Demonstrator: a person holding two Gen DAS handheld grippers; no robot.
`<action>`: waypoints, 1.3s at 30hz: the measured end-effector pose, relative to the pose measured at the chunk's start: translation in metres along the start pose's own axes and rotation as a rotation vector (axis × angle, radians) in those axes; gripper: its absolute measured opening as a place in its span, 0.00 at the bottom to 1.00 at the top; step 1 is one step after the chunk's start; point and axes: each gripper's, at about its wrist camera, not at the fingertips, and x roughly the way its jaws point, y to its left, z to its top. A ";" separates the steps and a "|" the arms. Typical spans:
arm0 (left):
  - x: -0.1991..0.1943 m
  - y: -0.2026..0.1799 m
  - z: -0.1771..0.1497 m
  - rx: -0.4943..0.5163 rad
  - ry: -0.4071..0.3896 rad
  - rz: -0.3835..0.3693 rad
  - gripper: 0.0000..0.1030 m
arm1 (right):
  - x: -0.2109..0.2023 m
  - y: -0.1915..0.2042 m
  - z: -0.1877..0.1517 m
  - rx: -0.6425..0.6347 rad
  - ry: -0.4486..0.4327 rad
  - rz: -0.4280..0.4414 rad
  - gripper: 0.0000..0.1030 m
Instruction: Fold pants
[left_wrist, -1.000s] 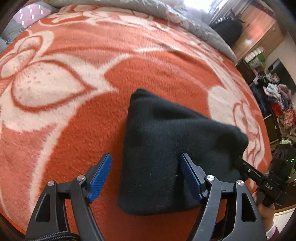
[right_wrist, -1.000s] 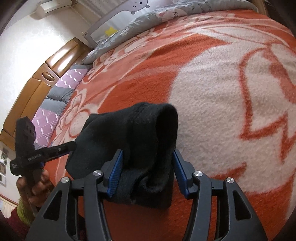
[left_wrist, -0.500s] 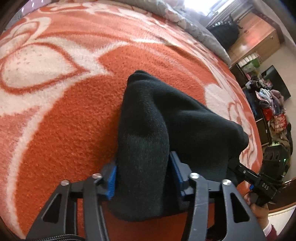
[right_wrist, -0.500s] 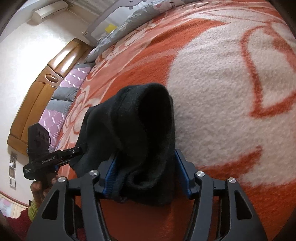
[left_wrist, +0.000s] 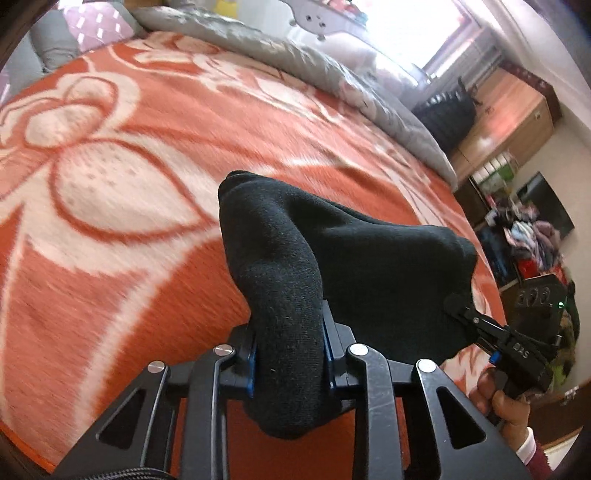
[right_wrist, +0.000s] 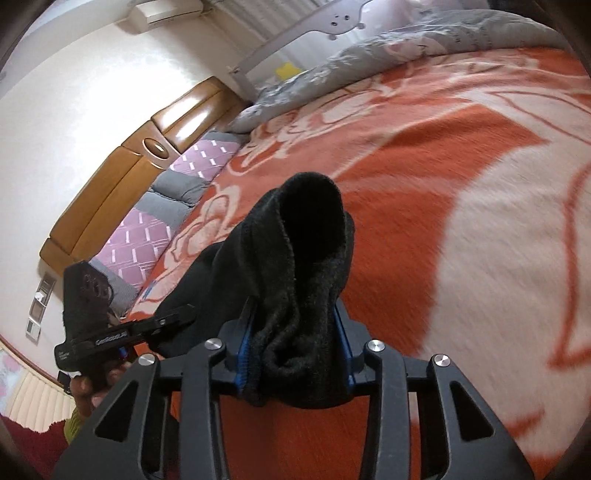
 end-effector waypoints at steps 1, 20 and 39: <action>-0.001 0.004 0.005 -0.004 -0.006 0.012 0.25 | 0.009 0.000 0.005 -0.002 0.007 0.005 0.38; 0.015 0.051 0.022 -0.061 -0.009 0.128 0.25 | 0.090 0.010 0.029 -0.053 0.115 -0.007 0.38; 0.030 0.063 0.007 -0.077 0.031 0.160 0.48 | 0.099 -0.009 0.018 -0.019 0.137 -0.091 0.51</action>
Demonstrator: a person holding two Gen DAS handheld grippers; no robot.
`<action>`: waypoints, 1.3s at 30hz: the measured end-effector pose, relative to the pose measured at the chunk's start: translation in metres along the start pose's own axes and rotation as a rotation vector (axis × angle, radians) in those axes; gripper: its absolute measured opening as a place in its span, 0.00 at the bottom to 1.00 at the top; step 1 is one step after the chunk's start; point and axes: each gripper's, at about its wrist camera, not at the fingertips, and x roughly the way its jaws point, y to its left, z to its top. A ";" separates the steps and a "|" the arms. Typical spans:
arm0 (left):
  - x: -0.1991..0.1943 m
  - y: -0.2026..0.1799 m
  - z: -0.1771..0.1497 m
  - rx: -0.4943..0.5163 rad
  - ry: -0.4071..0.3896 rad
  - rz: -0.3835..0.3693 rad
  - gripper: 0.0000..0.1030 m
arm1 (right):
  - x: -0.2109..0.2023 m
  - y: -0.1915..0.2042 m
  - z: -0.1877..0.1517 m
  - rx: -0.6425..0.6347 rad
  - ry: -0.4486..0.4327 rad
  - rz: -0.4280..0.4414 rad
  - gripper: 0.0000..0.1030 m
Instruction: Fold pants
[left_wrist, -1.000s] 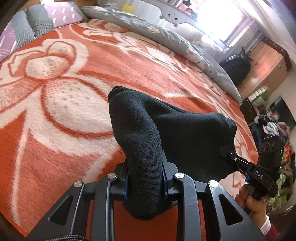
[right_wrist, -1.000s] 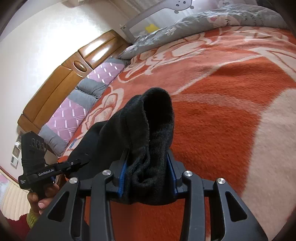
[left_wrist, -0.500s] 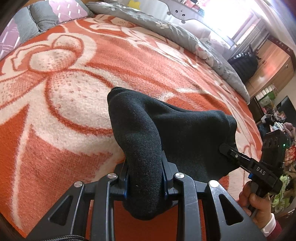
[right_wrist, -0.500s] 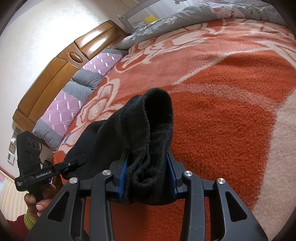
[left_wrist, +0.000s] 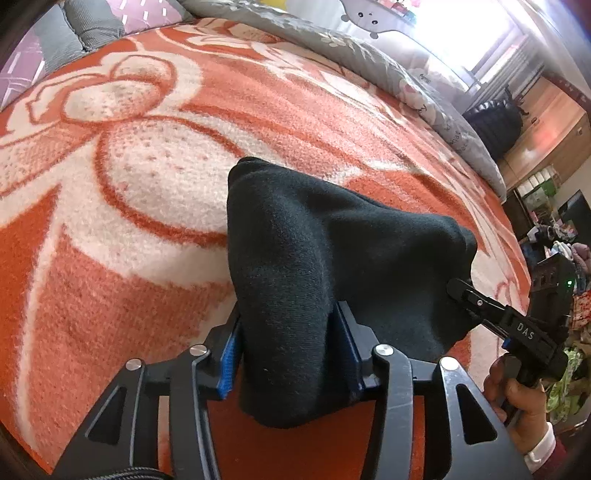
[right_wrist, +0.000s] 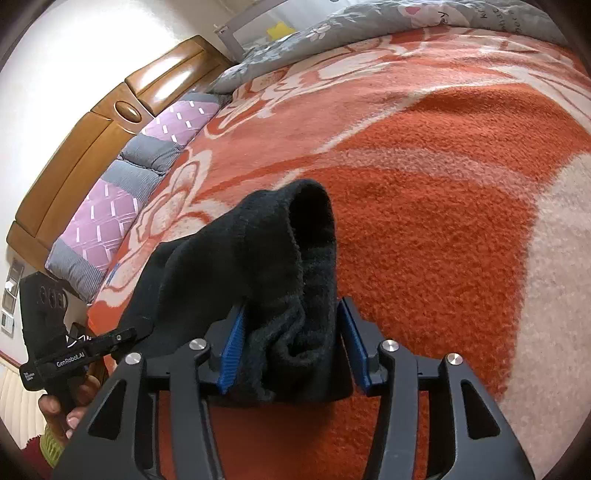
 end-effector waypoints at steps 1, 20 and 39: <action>-0.001 0.000 -0.001 0.001 0.001 0.006 0.51 | -0.001 0.000 -0.001 0.000 -0.001 -0.003 0.52; -0.020 -0.005 -0.018 0.026 -0.041 0.093 0.65 | -0.032 0.000 -0.016 -0.020 -0.065 -0.080 0.62; -0.055 -0.040 -0.063 0.128 -0.213 0.257 0.77 | -0.064 0.048 -0.057 -0.247 -0.172 -0.129 0.76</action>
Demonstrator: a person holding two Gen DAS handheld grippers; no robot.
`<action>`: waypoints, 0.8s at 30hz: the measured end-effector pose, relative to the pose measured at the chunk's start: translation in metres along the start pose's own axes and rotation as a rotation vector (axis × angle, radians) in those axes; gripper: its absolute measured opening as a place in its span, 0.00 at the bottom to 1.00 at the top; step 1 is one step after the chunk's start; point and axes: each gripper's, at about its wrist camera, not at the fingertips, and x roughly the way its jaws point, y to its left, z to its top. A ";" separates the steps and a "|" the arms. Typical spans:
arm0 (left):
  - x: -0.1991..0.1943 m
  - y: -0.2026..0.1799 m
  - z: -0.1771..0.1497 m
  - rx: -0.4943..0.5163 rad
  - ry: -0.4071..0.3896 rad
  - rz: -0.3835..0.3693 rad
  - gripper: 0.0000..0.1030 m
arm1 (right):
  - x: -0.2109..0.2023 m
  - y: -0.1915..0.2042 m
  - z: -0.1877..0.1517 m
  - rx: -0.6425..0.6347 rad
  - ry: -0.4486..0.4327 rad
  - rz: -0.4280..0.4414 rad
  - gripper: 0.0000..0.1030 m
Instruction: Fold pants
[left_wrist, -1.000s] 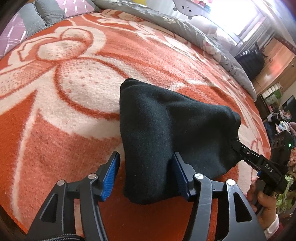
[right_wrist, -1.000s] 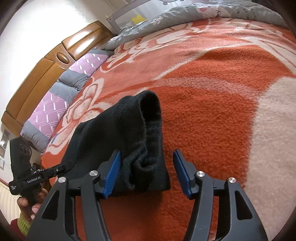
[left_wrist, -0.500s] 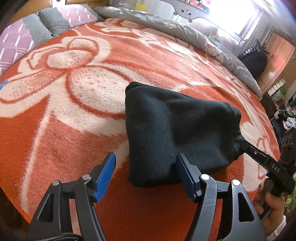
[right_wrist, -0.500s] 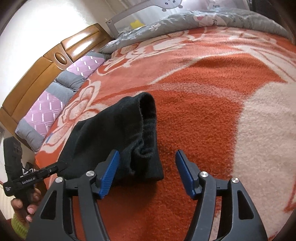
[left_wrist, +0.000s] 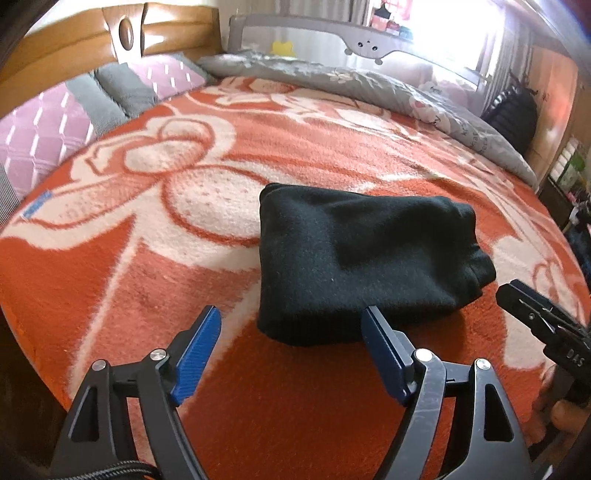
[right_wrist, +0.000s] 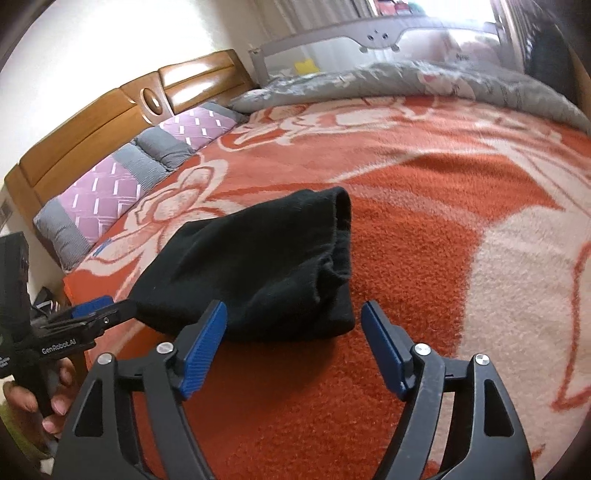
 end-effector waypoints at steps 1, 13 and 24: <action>-0.003 -0.002 -0.001 0.008 -0.010 0.006 0.78 | -0.002 0.004 -0.002 -0.017 -0.008 0.000 0.77; -0.015 -0.014 -0.015 0.071 -0.058 0.032 0.80 | -0.013 0.020 -0.021 -0.117 -0.067 -0.018 0.85; -0.010 -0.019 -0.023 0.097 -0.049 0.035 0.82 | -0.003 0.022 -0.036 -0.150 -0.076 -0.029 0.86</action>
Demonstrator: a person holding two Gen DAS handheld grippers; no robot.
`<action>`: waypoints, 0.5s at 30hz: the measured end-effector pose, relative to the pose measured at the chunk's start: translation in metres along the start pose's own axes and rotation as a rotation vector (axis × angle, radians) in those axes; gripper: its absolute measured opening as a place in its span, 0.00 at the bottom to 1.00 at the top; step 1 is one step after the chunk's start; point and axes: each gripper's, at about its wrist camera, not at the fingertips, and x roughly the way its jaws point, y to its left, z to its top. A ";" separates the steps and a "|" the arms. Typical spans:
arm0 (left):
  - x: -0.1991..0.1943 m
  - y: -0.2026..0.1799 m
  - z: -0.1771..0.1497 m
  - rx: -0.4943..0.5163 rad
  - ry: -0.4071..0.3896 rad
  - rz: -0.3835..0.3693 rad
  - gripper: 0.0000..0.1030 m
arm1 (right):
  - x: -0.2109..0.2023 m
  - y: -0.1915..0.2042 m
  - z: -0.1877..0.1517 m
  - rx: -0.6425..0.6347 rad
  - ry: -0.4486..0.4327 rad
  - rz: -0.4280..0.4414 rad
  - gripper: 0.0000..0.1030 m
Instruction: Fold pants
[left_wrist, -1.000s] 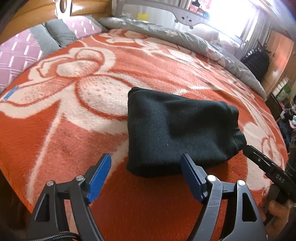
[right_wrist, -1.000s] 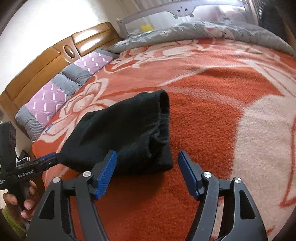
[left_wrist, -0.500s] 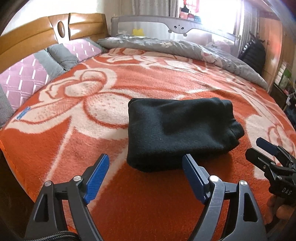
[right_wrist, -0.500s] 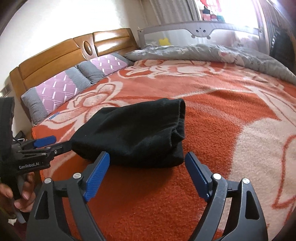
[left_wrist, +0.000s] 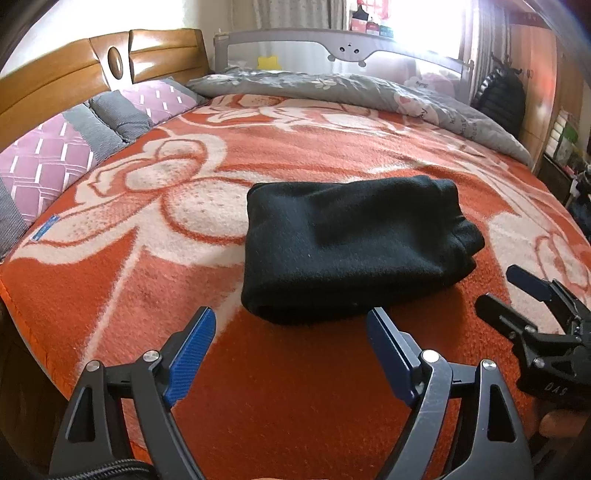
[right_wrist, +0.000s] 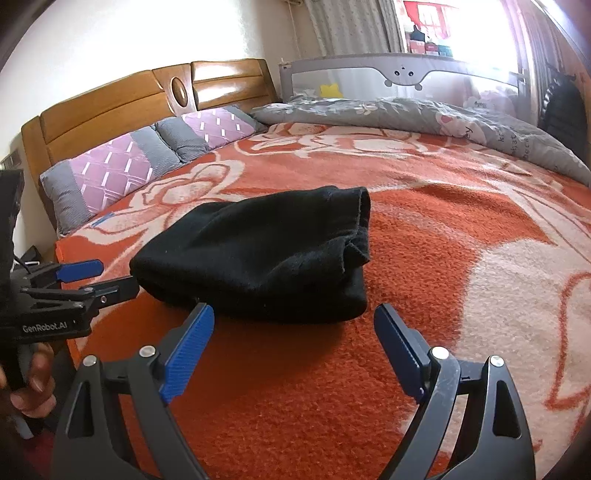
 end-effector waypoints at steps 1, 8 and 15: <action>0.000 -0.001 -0.001 0.003 -0.002 0.004 0.82 | 0.002 0.001 -0.002 0.000 0.004 0.011 0.86; 0.002 -0.006 -0.005 0.024 -0.001 0.013 0.83 | 0.015 0.001 -0.011 0.013 0.030 0.005 0.86; 0.004 -0.006 -0.006 0.024 -0.004 0.021 0.83 | 0.015 0.010 -0.007 -0.029 -0.026 -0.029 0.86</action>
